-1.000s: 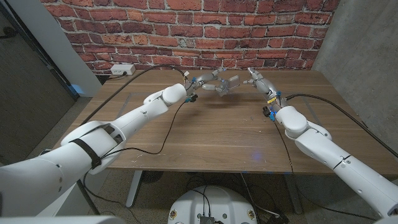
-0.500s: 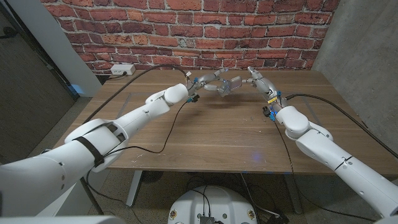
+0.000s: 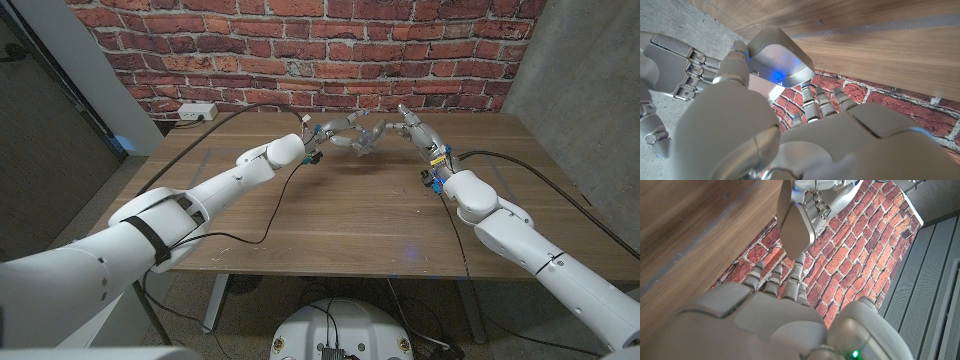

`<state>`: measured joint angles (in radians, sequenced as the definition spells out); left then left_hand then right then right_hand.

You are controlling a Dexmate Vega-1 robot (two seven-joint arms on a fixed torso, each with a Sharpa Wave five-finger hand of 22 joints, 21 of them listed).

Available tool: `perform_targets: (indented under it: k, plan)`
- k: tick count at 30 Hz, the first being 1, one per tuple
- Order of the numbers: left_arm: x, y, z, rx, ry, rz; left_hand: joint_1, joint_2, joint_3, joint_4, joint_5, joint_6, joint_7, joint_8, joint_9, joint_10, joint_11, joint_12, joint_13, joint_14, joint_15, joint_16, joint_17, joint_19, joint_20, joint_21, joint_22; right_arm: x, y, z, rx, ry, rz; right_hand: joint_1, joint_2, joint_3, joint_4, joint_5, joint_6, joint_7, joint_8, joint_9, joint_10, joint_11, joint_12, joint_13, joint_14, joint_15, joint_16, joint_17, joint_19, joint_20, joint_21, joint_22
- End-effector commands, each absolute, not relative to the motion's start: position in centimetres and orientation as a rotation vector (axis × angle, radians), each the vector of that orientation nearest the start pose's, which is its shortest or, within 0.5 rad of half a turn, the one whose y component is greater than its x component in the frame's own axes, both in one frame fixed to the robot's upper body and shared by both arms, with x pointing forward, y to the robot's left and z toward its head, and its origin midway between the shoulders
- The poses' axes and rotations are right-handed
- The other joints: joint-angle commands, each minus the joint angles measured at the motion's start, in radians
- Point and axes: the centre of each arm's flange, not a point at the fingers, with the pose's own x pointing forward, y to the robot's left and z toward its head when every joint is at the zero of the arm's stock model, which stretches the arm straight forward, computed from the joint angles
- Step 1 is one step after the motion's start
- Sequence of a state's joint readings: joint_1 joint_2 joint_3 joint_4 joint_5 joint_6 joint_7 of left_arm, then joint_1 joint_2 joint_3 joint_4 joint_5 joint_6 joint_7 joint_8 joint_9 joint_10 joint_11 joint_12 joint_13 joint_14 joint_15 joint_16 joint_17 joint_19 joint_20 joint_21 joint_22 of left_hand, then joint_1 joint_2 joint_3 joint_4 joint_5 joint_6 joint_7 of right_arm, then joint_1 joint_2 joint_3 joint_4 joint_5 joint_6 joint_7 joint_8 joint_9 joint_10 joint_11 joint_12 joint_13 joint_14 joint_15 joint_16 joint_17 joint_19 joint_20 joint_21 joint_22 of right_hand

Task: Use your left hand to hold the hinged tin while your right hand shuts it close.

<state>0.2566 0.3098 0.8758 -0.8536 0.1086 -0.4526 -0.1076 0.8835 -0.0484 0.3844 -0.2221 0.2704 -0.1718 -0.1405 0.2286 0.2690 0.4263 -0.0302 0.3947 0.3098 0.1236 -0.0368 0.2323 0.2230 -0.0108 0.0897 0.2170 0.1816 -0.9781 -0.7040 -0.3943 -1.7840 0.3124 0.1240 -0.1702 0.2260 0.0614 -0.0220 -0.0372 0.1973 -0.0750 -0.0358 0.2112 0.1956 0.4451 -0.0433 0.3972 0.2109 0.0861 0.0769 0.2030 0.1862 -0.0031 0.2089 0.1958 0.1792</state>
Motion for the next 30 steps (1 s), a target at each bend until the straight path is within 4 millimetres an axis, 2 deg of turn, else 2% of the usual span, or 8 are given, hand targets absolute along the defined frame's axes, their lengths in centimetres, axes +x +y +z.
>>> perform_targets:
  k: [1, 18, 25, 30]
  plan:
    - [69.3, 7.2, 7.6, 1.019, -0.799, -0.535, 0.113, 0.12, 0.083, 0.075, 0.004, -0.308, 0.012, -0.002, 0.001, 0.205, -0.19, 0.033, 0.021, 0.016, -0.134, -0.005, 0.0, 0.005, -0.001, -0.005, 0.003, 56.6, -21.8, 1.6, -0.338, -0.77, 0.292, 0.002, 0.011, 0.005, 0.0, 0.002, 0.007, 0.001, 0.003, 0.001, 0.005, -0.007, 0.002, 0.004, -0.002, -0.003, -0.002, 0.002, -0.009, 0.005, -0.003, 0.001]
    - [69.2, 7.6, 7.7, 0.986, -0.808, -0.536, 0.117, 0.095, 0.087, 0.068, 0.001, -0.309, 0.028, -0.01, -0.015, 0.23, -0.188, 0.022, 0.001, 0.054, -0.154, 0.0, -0.01, 0.033, -0.01, 0.002, 0.002, 57.0, -19.8, 1.5, -0.337, -0.77, 0.379, 0.0, 0.02, 0.008, 0.003, 0.003, 0.008, 0.0, 0.002, 0.001, 0.007, -0.013, -0.001, 0.001, -0.005, -0.01, -0.004, 0.001, -0.014, 0.004, -0.004, 0.001]
    - [69.3, 7.7, 7.7, 0.985, -0.809, -0.534, 0.113, 0.084, 0.084, 0.069, -0.003, -0.309, 0.031, -0.012, -0.02, 0.237, -0.188, 0.017, -0.006, 0.047, -0.153, -0.006, -0.013, 0.034, -0.012, 0.001, 0.001, 57.1, -20.0, 1.7, -0.34, -0.775, 0.37, -0.002, 0.02, 0.007, 0.004, 0.002, 0.008, 0.0, 0.002, 0.001, 0.003, -0.009, -0.004, 0.0, -0.007, -0.01, -0.006, 0.001, -0.014, 0.004, -0.004, 0.001]
    - [69.6, 7.9, 7.6, 0.958, -0.798, -0.544, 0.11, 0.08, 0.083, 0.071, -0.005, -0.306, 0.029, -0.013, -0.023, 0.239, -0.188, 0.013, -0.01, 0.046, -0.153, -0.008, -0.014, 0.033, -0.013, 0.0, 0.002, 57.0, -20.8, 2.1, -0.383, -0.815, 0.323, 0.016, 0.02, 0.012, -0.007, 0.004, -0.001, -0.02, -0.002, 0.0, -0.044, -0.033, -0.027, -0.001, -0.031, -0.023, -0.014, -0.001, -0.016, 0.004, -0.004, 0.001]
